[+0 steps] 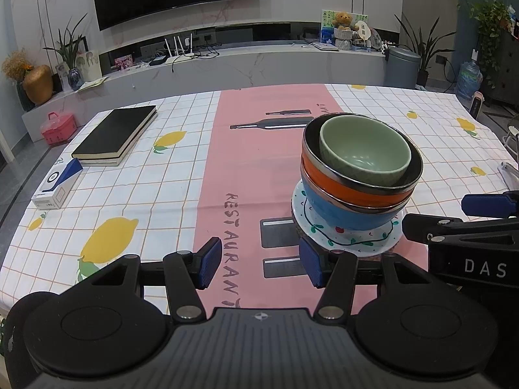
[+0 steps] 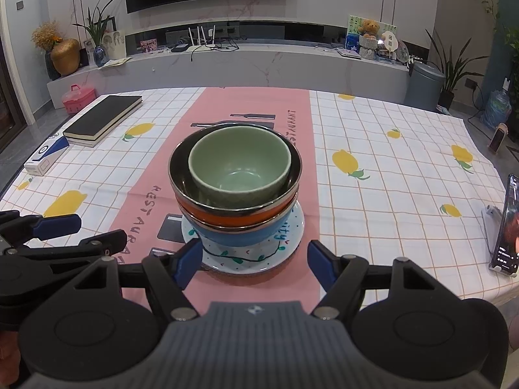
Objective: Organize plates and bowls
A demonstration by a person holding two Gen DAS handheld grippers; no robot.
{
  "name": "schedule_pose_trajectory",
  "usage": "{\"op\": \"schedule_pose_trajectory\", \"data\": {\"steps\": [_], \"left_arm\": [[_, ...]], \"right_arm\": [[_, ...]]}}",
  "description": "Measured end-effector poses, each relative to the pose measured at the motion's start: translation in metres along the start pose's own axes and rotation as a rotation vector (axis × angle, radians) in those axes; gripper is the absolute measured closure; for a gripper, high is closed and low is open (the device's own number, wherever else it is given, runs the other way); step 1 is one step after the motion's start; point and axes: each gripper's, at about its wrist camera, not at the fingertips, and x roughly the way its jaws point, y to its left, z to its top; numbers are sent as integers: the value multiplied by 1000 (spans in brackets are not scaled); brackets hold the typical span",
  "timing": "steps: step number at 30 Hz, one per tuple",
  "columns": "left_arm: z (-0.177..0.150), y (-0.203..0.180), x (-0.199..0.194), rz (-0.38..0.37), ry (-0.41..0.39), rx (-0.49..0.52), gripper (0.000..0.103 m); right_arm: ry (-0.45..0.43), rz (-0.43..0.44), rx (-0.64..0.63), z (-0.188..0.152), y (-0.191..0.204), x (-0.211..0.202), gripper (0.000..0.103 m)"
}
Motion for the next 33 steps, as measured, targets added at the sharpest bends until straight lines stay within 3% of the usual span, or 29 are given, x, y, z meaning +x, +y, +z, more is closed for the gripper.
{"op": "schedule_pose_trajectory", "data": {"steps": [33], "left_arm": [[-4,0,-2,-1,1,-7,39]], "right_arm": [[3,5,4,-1,4,-3,31]]}}
